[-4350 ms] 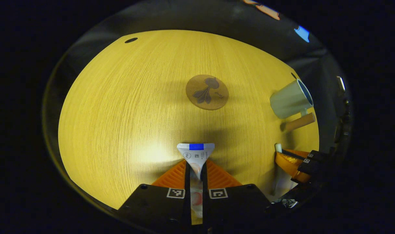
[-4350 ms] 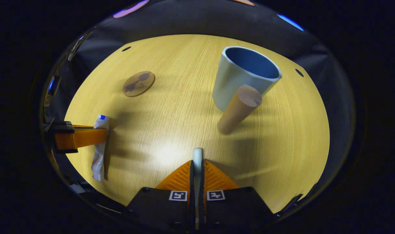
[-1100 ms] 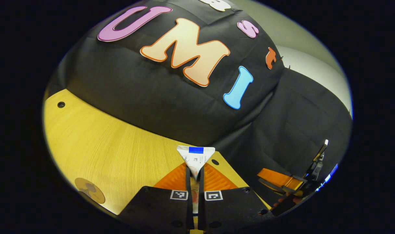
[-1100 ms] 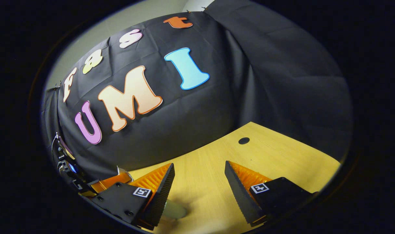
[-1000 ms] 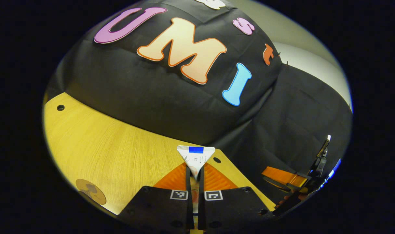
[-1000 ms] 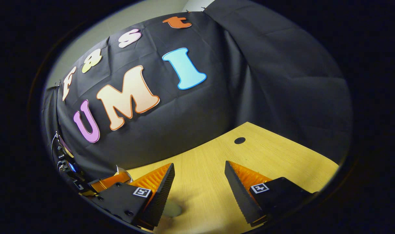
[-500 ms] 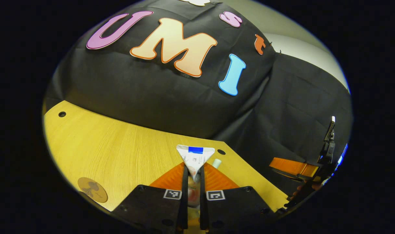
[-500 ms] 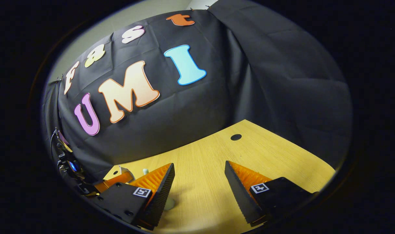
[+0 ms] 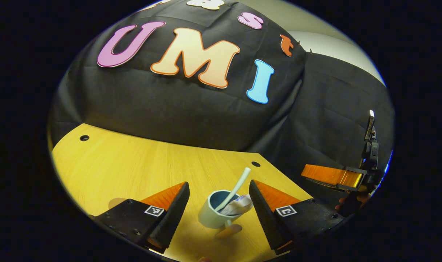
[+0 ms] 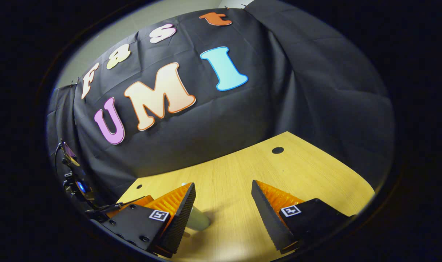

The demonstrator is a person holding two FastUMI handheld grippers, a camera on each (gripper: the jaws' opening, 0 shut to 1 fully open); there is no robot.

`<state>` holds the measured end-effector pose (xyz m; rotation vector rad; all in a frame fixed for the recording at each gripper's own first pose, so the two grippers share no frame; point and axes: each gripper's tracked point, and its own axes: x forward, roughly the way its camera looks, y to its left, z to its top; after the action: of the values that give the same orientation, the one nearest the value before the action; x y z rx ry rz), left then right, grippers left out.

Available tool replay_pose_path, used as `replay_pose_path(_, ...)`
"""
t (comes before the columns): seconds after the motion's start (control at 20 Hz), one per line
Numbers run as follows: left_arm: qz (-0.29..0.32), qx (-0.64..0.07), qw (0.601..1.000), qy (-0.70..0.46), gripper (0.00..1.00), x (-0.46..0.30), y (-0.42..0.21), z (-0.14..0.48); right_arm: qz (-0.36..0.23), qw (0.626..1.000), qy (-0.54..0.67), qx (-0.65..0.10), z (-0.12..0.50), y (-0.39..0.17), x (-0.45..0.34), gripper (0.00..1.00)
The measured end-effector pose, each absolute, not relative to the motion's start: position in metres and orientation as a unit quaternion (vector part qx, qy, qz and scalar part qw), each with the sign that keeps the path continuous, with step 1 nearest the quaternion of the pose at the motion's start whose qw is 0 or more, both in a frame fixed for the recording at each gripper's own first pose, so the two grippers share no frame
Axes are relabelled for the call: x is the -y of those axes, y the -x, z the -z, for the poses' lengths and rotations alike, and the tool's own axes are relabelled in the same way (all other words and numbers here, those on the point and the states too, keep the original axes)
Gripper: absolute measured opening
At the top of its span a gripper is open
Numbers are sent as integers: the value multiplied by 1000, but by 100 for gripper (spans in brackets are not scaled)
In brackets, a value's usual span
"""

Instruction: Put the toothbrush and toothpaste on the desktop into the cup, then pick up the cup and place it on the coaster on the desktop.

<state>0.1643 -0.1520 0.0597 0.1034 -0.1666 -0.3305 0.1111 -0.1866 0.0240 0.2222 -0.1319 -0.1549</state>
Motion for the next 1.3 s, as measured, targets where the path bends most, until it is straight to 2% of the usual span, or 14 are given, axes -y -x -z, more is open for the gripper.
replay_pose_path(0.65,2,52,998,-40,95,-33,-99,-40,38,992,-106,-61,40,-122,93,95)
replay_pose_path(1.3,-53,17,998,-6,95,-126,-72,-12,70,970,-135,-192,93,-161,53,95)
